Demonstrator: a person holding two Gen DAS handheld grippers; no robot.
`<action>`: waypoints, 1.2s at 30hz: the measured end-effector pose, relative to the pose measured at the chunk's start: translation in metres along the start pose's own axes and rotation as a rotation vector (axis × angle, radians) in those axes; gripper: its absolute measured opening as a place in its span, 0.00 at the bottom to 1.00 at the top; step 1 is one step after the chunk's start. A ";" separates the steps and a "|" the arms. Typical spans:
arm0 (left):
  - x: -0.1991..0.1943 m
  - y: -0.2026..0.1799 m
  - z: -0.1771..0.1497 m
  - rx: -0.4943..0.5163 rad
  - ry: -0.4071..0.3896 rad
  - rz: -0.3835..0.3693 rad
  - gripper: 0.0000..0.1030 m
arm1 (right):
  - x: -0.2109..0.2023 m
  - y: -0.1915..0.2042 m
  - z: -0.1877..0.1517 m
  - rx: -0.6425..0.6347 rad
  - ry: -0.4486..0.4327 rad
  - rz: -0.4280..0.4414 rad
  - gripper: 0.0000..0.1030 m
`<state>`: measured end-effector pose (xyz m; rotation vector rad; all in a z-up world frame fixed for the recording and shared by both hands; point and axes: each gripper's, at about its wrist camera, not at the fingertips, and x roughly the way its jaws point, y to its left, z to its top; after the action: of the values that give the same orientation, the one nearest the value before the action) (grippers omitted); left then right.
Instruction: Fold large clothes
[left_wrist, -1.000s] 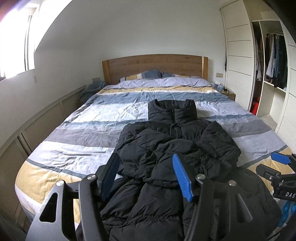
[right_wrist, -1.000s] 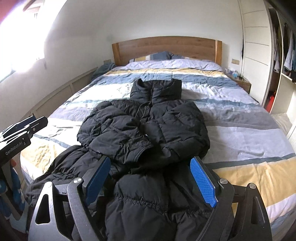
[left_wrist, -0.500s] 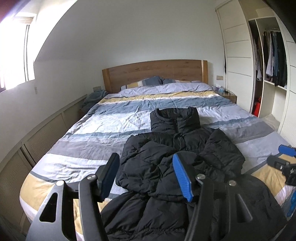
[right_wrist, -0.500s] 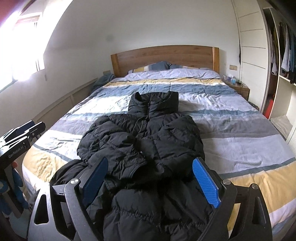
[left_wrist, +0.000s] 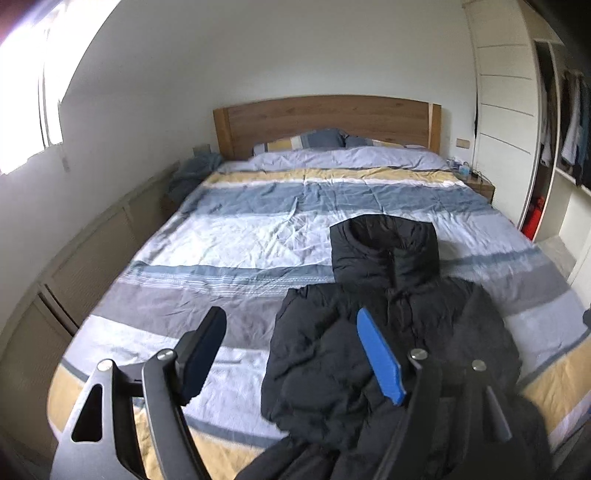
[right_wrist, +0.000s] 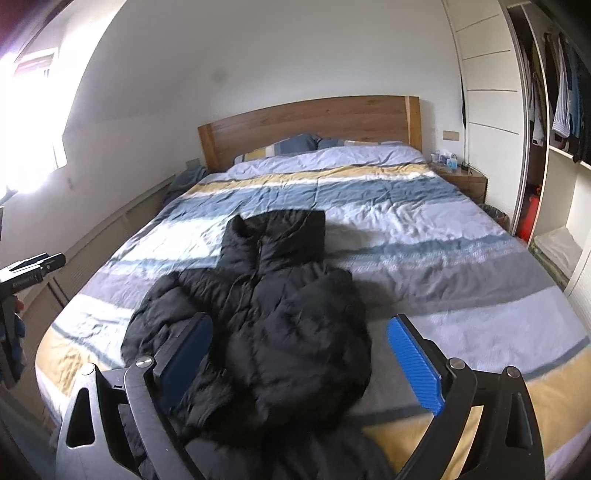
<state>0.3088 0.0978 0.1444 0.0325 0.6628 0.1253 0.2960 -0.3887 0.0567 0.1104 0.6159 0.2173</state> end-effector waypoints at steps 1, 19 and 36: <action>0.014 0.006 0.012 -0.023 0.023 -0.018 0.70 | 0.008 -0.003 0.009 -0.001 0.000 -0.003 0.93; 0.297 0.011 0.121 -0.185 0.199 -0.216 0.70 | 0.248 -0.042 0.122 0.059 0.080 0.036 0.94; 0.503 -0.031 0.119 -0.378 0.267 -0.377 0.70 | 0.465 -0.051 0.135 0.224 0.166 0.146 0.94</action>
<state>0.7780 0.1313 -0.0713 -0.4785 0.8910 -0.1124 0.7524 -0.3348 -0.1030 0.3570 0.7979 0.3005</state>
